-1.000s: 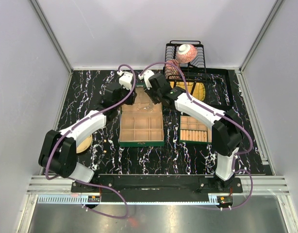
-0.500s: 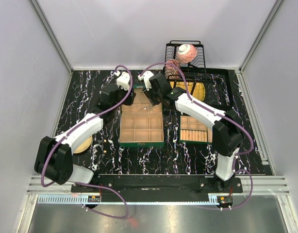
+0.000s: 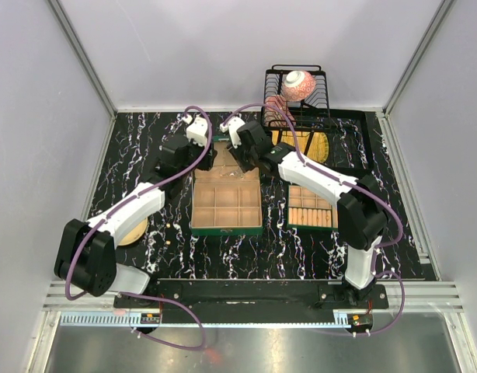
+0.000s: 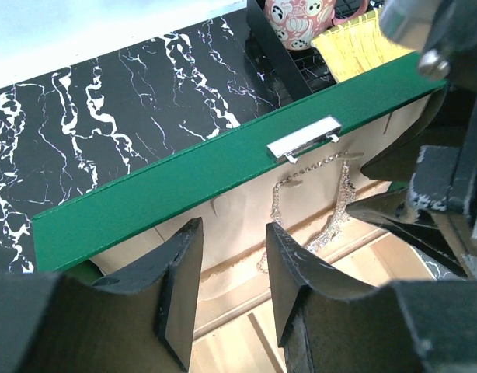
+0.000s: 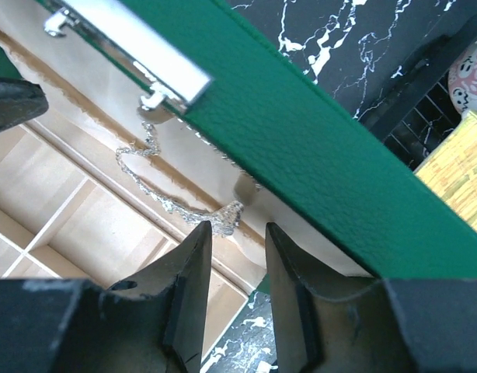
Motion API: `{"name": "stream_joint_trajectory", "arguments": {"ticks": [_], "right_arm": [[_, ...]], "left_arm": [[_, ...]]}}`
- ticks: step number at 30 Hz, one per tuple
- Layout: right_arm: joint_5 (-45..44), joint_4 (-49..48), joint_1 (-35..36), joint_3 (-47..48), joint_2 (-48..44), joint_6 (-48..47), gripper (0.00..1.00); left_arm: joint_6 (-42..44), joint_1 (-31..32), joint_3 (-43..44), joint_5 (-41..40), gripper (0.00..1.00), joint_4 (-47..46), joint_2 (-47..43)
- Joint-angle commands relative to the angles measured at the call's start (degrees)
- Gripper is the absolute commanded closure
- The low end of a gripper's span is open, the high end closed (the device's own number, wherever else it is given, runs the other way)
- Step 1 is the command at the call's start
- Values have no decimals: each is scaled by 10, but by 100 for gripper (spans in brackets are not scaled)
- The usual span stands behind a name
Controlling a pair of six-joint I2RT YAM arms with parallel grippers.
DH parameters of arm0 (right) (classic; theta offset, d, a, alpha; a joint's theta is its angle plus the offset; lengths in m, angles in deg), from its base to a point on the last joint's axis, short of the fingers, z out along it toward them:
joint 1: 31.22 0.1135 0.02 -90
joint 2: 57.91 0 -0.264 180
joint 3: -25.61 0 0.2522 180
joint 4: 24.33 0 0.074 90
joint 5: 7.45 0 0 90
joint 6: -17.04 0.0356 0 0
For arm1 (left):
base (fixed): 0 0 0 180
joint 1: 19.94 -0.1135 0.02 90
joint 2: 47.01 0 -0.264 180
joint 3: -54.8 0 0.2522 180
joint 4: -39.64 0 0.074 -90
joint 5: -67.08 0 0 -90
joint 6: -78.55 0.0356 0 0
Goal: Organize the mixed jewelry
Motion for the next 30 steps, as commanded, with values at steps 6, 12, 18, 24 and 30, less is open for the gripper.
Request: {"name": "stream_joint_trajectory", "arguments": {"ticks": [6, 12, 18, 24, 30], "right_arm": [[-13, -37, 18, 7, 25, 12, 64], [-26, -36, 19, 10, 27, 12, 82], [-30, -36, 19, -4, 17, 9, 94], [-32, -36, 19, -10, 17, 5, 96], [-28, -34, 19, -18, 20, 4, 97]], "left_arm": [[2, -2, -6, 2, 59, -21, -24], [2, -2, -8, 1, 59, -22, -26], [0, -3, -12, 3, 60, -27, -25], [0, -2, -12, 5, 60, -25, -25], [-1, -2, -16, 6, 60, -23, -26]]}}
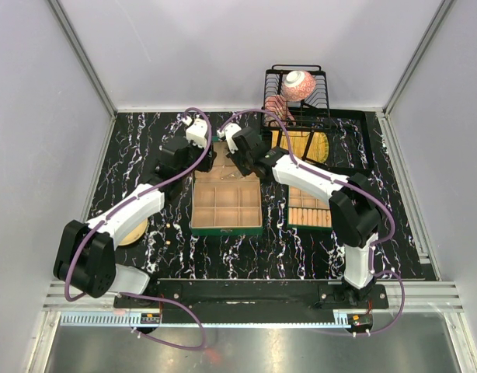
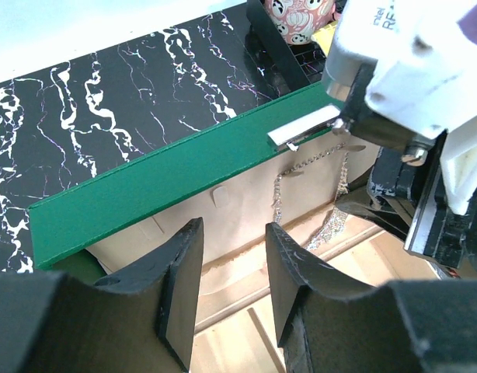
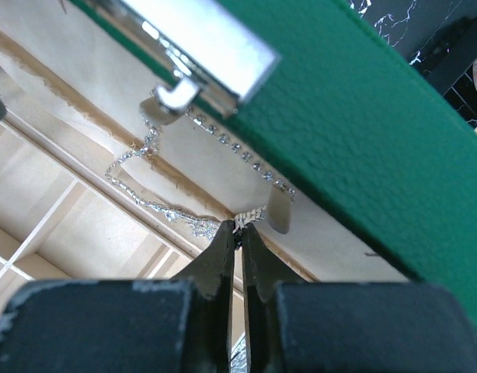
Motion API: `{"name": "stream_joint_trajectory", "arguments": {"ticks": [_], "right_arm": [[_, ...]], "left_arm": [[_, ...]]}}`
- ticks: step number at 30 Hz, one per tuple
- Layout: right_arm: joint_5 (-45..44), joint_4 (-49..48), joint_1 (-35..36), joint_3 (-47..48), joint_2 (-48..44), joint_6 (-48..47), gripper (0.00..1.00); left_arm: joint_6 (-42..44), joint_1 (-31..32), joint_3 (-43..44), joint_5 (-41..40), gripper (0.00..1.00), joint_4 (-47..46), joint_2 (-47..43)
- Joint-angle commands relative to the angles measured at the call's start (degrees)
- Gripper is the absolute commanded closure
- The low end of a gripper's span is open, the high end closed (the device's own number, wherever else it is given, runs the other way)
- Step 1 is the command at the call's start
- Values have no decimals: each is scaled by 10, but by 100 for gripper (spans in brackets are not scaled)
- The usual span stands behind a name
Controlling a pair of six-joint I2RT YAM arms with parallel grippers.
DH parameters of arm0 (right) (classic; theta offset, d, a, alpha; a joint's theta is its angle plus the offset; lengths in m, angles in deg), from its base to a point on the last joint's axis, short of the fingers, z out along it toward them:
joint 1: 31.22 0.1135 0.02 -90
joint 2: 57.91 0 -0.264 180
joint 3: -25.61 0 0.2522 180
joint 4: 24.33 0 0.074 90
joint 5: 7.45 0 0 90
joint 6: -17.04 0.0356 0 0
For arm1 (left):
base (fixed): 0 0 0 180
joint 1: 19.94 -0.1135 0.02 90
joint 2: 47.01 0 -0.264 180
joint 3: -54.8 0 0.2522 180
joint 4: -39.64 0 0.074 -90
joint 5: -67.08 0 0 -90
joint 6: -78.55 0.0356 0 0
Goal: Organize the mixed jewelry
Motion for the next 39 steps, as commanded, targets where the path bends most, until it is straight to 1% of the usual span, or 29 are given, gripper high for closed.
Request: {"name": "stream_joint_trajectory", "arguments": {"ticks": [1, 24, 39], "right_arm": [[-5, -15, 5, -8, -9, -3, 97], [38, -9, 5, -52, -45, 0, 97], [35, -11, 6, -51, -38, -1, 96]], "left_arm": [[-1, -2, -4, 7, 60, -22, -20], [2, -4, -5, 17, 60, -16, -19], [4, -3, -1, 21, 59, -12, -10]]}}
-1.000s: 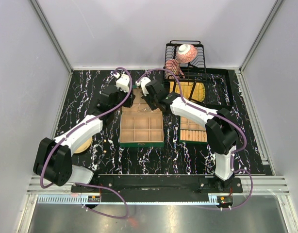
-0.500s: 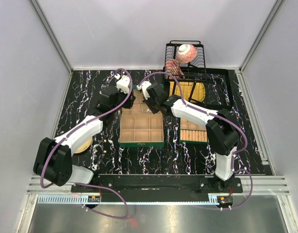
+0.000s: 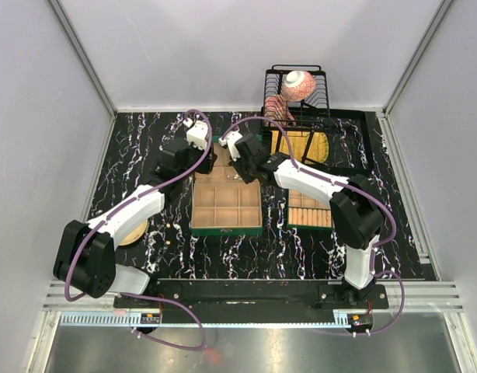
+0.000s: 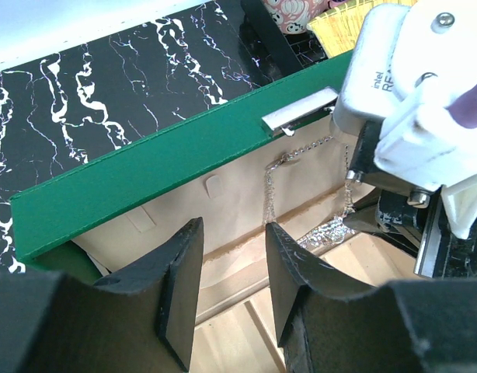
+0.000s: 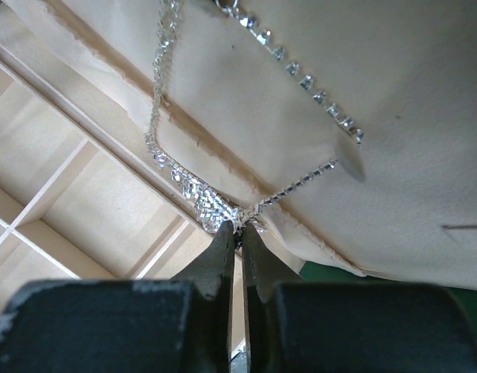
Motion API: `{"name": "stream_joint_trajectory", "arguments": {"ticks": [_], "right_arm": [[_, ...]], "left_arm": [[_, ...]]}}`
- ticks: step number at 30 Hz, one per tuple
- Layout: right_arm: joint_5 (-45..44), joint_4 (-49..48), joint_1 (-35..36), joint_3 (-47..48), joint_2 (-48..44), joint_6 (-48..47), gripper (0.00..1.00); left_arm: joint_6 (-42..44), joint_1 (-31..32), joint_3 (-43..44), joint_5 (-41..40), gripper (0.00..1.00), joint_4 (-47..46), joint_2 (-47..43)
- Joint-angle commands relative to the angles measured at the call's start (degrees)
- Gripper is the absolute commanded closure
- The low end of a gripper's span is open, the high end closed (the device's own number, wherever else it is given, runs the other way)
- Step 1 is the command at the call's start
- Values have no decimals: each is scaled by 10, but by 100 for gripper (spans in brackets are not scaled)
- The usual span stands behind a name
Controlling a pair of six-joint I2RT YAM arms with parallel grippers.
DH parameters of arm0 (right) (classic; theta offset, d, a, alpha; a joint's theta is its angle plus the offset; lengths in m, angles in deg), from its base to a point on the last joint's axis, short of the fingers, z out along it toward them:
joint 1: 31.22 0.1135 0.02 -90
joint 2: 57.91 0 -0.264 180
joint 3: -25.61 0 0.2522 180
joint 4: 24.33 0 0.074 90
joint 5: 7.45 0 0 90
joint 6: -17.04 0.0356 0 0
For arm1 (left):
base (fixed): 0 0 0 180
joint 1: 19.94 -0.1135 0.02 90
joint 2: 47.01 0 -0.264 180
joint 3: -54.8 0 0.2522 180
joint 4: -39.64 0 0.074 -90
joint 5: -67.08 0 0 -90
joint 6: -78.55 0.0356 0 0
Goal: Organize the mixed jewelry
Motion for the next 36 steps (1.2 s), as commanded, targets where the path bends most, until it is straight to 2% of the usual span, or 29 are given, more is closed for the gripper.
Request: {"name": "stream_joint_trajectory", "arguments": {"ticks": [1, 8, 12, 16, 20, 26, 36], "right_arm": [[4, -2, 5, 2, -21, -1, 96], [-6, -3, 6, 13, -18, -1, 89], [-11, -3, 5, 14, -24, -3, 80], [-13, -3, 5, 8, -33, -6, 66], [-15, -3, 5, 1, -38, -9, 61], [-9, -7, 6, -8, -39, -9, 57], [-18, -20, 11, -3, -14, -6, 57]], "left_arm": [[4, -4, 7, 14, 59, -12, -11], [5, -3, 4, 24, 58, -10, -12], [9, -3, 1, 41, 55, -12, -17], [10, -3, -5, 51, 52, -14, -23], [26, -4, -21, 56, 51, -21, -36], [35, -21, -49, 57, 51, -34, -60], [57, -38, -93, 67, 49, -53, -98]]}}
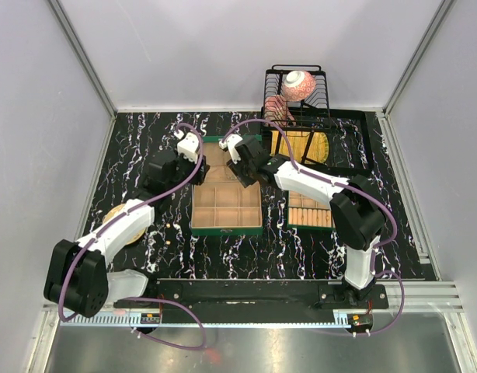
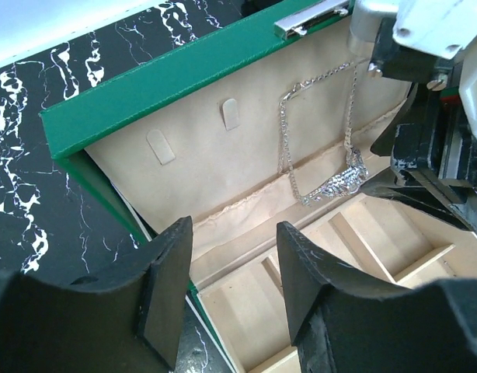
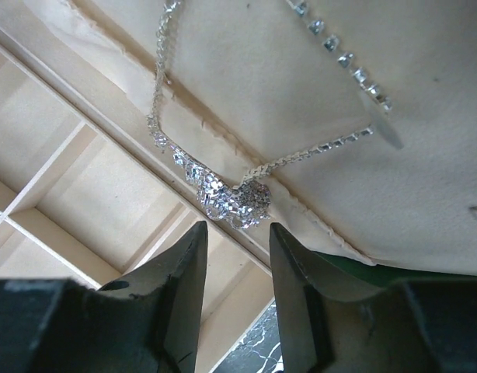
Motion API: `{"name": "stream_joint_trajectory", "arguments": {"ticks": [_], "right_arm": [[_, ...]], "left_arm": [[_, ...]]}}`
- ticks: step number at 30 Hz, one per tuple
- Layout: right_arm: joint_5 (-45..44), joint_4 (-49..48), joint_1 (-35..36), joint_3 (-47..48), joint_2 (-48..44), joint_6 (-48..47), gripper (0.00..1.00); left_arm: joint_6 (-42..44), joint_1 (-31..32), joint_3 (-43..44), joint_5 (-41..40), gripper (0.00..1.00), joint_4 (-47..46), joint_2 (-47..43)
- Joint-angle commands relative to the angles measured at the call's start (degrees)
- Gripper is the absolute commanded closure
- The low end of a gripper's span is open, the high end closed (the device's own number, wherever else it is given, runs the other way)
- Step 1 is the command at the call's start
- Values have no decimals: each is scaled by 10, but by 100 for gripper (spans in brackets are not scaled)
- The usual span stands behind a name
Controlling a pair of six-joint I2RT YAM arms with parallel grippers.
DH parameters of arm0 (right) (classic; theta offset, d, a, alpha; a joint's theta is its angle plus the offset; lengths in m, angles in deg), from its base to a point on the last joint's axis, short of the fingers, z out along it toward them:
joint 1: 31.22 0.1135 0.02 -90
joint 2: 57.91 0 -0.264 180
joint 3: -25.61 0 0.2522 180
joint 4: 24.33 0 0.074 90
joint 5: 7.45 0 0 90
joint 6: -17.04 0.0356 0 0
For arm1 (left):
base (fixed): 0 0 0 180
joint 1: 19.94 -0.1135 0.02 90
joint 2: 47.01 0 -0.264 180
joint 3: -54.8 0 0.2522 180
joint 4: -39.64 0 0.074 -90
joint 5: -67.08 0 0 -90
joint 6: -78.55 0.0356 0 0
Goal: Organize the mixed jewelry
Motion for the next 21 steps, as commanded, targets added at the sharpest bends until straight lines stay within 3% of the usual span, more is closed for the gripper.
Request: {"name": "stream_joint_trajectory", "arguments": {"ticks": [1, 21], "right_arm": [[-14, -21, 8, 13, -7, 0, 57], [-50, -25, 9, 55, 24, 0, 66]], "left_arm": [[11, -7, -8, 20, 49, -41, -21], [4, -12, -8, 30, 49, -48, -15]]}}
